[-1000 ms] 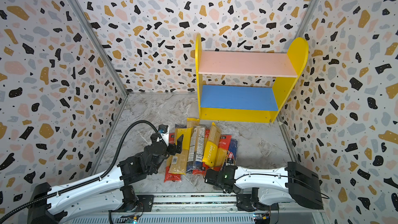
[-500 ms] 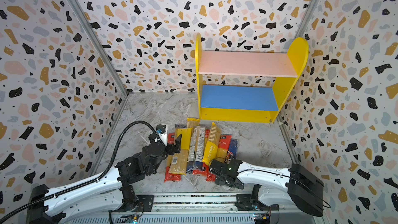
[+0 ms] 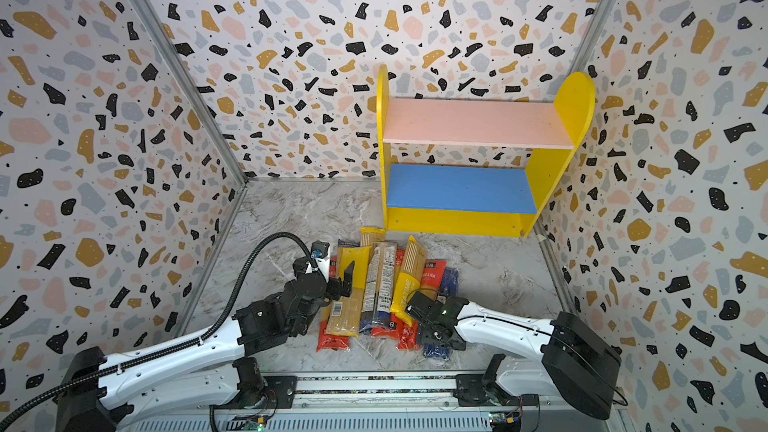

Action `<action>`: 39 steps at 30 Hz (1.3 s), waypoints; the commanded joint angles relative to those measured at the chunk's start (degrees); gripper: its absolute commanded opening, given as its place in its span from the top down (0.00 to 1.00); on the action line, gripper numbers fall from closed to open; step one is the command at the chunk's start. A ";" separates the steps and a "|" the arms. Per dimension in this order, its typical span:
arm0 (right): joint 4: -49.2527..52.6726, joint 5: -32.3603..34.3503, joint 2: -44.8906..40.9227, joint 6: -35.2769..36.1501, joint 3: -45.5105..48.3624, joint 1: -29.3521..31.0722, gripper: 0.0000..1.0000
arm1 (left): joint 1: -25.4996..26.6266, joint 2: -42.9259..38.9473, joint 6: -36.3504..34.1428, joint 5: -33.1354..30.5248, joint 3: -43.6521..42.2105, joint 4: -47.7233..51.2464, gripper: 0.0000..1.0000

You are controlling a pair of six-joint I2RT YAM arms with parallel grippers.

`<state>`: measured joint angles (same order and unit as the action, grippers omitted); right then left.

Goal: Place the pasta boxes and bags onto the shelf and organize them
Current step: 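Close the right gripper on the blue Barilla box's end, then lift the Barilla box upright with the right gripper toward the pink shelf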

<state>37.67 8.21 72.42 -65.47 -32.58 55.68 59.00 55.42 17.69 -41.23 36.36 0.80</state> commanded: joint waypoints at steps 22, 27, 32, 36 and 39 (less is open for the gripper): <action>11.36 6.73 -13.60 -0.92 -0.84 -4.74 0.68 | 0.37 -6.17 -1.47 -1.92 2.94 2.80 0.00; 13.48 9.09 -15.49 2.58 -5.00 -6.72 0.68 | 0.37 -6.20 -1.52 -1.75 3.80 3.06 0.00; 11.16 8.69 -18.86 7.22 -8.37 -8.13 0.68 | 0.33 -5.94 -1.26 -1.57 5.28 3.97 0.01; 7.22 7.39 -23.46 11.69 -10.53 -8.43 0.68 | 0.36 -5.68 -0.96 -1.64 5.99 4.24 0.00; 5.78 6.28 -24.52 14.63 -12.08 -8.91 0.68 | 0.32 -5.09 -0.74 -1.66 6.48 4.21 0.01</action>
<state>48.21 11.94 49.80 -55.81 -40.38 47.27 59.00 50.02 16.99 -42.37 40.49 5.41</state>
